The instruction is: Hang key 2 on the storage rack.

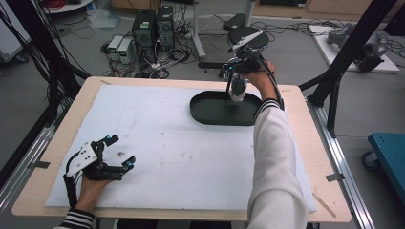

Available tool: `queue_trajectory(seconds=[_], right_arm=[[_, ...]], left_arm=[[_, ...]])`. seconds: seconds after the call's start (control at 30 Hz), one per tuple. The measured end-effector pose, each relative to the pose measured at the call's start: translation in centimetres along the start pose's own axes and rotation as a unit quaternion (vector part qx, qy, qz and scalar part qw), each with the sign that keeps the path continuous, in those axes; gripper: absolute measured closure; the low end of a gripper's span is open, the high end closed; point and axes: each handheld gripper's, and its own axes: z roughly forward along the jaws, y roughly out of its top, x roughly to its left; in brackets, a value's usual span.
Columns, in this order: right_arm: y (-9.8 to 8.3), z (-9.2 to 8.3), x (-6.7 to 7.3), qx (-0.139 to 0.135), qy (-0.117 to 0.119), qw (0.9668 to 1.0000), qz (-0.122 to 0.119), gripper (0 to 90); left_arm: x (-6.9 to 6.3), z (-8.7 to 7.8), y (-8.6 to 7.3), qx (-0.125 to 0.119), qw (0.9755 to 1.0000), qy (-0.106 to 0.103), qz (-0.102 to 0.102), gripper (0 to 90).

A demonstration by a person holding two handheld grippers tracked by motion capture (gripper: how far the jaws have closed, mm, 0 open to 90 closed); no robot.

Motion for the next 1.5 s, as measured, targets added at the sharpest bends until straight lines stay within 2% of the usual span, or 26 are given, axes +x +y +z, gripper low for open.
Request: queue_trajectory(seconds=[0.13, 0.17, 0.2, 0.23, 0.3, 0.33, 0.4, 0.5, 0.57, 0.63, 0.67, 0.73, 0.87, 0.9, 0.97, 1.03, 1.17, 1.23, 1.27, 1.37, 1.4, 1.5], right_arm=[[0.0, -0.5, -0.2, -0.015, -0.017, 0.9997, 0.007, 68.7], [-0.1, -0.7, -0.2, -0.017, -0.006, 0.9998, 0.01, 64.6], [-0.2, -0.8, -0.3, -0.021, 0.0, 0.9997, 0.009, 57.0], [-0.2, -0.9, -0.3, -0.025, -0.002, 0.9996, 0.008, 43.8], [-0.2, -1.1, -0.3, -0.038, 0.008, 0.9991, 0.02, 16.4], [-0.2, -1.2, -0.2, -0.045, -0.001, 0.9987, 0.026, 8.0], [-0.2, -1.7, 0.0, -0.064, -0.004, 0.9972, 0.039, 0.6], [-0.5, -3.0, 0.8, -0.093, -0.003, 0.9949, 0.04, 0.6], [-0.7, -4.0, 1.4, -0.104, 0.013, 0.9936, 0.043, 0.6], [-0.7, -5.0, 2.1, -0.115, 0.014, 0.9927, 0.033, 0.6], [-0.9, -5.9, 2.7, -0.136, 0.015, 0.9899, 0.038, 0.6], [-1.3, -7.0, 3.3, -0.156, 0.022, 0.9865, 0.045, 0.6], [-3.1, -9.4, 5.2, -0.176, 0.023, 0.9832, 0.041, 0.7], [-3.8, -10.1, 5.7, -0.189, 0.018, 0.9811, 0.036, 0.7], [-5.4, -11.3, 7.0, -0.201, 0.015, 0.9789, 0.035, 0.7], [-7.5, -12.4, 8.4, -0.223, -0.002, 0.9742, 0.034, 0.7], [-12.2, -13.9, 11.2, -0.269, -0.045, 0.9609, 0.047, 0.7], [-14.4, -14.5, 12.7, -0.28, -0.062, 0.9562, 0.061, 0.7], [-15.3, -14.6, 13.2, -0.288, -0.069, 0.9535, 0.058, 0.7], [-17.3, -14.8, 14.8, -0.298, -0.078, 0.9493, 0.064, 0.7], [-18.0, -14.7, 15.3, -0.298, -0.078, 0.9492, 0.063, 0.6], [-19.4, -14.0, 16.5, -0.309, -0.083, 0.9452, 0.065, 0.7]], left_arm=[[0.0, 0.0, 0.0, 0.0, 1.0, 0.0, 0.0, 1.7], [0.0, 0.0, 0.0, 0.001, 1.0, 0.0, 0.0, 1.7], [0.0, 0.0, 0.0, 0.0, 1.0, 0.0, 0.0, 1.7], [0.0, 0.0, 0.0, 0.001, 1.0, 0.0, 0.0, 1.7], [0.0, 0.0, 0.0, 0.001, 1.0, 0.0, 0.0, 1.7], [0.0, 0.0, 0.0, 0.001, 1.0, 0.0, 0.0, 1.7], [0.0, 0.0, 0.0, 0.001, 1.0, 0.0, -0.002, 1.7], [0.0, 0.0, 0.0, 0.0, 1.0, 0.001, -0.005, 1.7], [0.0, 0.0, 0.0, -0.001, 1.0, 0.001, -0.002, 1.7], [0.0, 0.0, 0.0, 0.0, 1.0, 0.002, -0.003, 1.7], [0.0, 0.0, 0.0, 0.0, 1.0, 0.002, -0.004, 1.7], [0.0, 0.0, 0.0, 0.002, 1.0, 0.002, 0.0, 1.7], [-0.2, 0.0, 0.0, 0.002, 1.0, 0.004, 0.003, 1.7], [-0.2, 0.0, 0.0, 0.003, 1.0, 0.004, 0.003, 1.7], [-0.1, 0.0, 0.0, 0.003, 1.0, 0.005, 0.001, 1.7], [0.0, 0.0, 0.0, 0.003, 1.0, 0.004, -0.002, 1.7], [-0.1, 0.0, 0.0, 0.001, 1.0, 0.004, 0.002, 1.7], [-0.1, -0.1, 0.0, -0.001, 1.0, 0.003, -0.001, 1.7], [-0.1, -0.1, 0.0, -0.001, 1.0, 0.003, 0.0, 1.7], [-0.1, -0.1, 0.0, -0.001, 1.0, 0.004, -0.001, 1.7], [-0.1, -0.1, 0.0, -0.001, 1.0, 0.004, -0.002, 1.7], [-0.1, -0.1, 0.0, -0.002, 1.0, 0.004, 0.0, 1.7]])
